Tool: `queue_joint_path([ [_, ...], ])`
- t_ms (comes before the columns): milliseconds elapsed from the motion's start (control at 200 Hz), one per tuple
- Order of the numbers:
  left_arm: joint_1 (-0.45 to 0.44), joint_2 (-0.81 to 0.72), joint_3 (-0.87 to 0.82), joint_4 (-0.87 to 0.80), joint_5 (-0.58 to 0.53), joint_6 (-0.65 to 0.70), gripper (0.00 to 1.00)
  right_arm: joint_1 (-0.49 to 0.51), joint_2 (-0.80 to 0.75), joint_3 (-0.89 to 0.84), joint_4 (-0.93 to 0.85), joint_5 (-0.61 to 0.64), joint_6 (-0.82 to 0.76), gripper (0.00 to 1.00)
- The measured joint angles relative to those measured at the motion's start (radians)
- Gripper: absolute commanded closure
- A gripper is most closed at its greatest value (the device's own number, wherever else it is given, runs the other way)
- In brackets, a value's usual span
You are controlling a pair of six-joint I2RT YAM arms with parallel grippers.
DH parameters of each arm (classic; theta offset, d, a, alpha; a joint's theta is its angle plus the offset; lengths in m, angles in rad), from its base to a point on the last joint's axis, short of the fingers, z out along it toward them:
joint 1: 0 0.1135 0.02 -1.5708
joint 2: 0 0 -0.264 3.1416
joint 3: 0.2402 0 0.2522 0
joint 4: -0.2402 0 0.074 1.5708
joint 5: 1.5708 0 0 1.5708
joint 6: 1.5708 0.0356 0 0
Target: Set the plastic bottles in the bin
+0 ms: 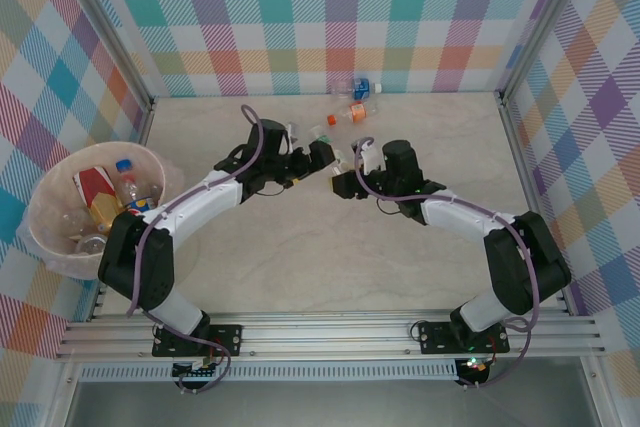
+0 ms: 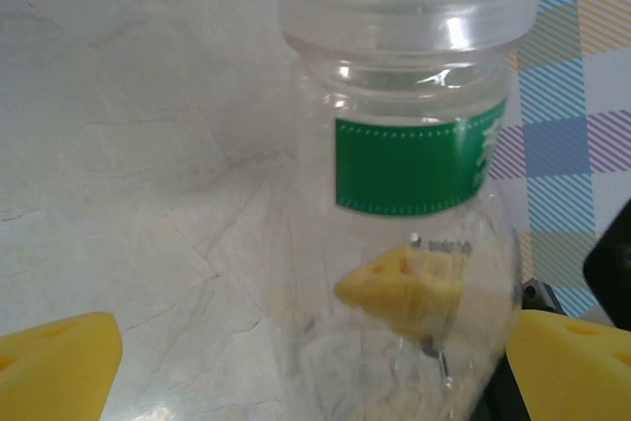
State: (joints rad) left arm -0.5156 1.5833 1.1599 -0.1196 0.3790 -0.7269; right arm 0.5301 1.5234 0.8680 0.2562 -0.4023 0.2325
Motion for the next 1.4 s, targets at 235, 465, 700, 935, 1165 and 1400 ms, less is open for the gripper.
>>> queue_joint_path([
  [235, -0.004, 0.018, 0.045, 0.0, -0.004, 0.002, 0.13, 0.031, 0.006, 0.019, 0.049, -0.045, 0.018, 0.55],
  [465, -0.005, 0.018, 0.045, 0.043, -0.01, -0.029, 0.35, 0.031, 0.03, 0.019, 0.109, -0.075, 0.078, 0.52],
  [700, -0.004, 0.018, 0.045, 0.04, -0.026, -0.032, 0.42, 0.032, 0.043, 0.019, 0.13, -0.074, 0.092, 0.3],
  [935, -0.005, 0.018, 0.045, 0.013, -0.043, -0.017, 0.44, 0.034, 0.008, 0.019, 0.064, -0.088, 0.017, 0.0],
  [1165, -0.005, 0.009, 0.045, -0.012, -0.078, -0.011, 0.45, 0.034, -0.146, 0.017, -0.063, -0.05, -0.086, 0.0],
  [1400, 0.0, -0.028, 0.047, -0.076, -0.136, 0.016, 0.45, 0.034, -0.297, -0.076, -0.036, 0.114, -0.106, 0.0],
])
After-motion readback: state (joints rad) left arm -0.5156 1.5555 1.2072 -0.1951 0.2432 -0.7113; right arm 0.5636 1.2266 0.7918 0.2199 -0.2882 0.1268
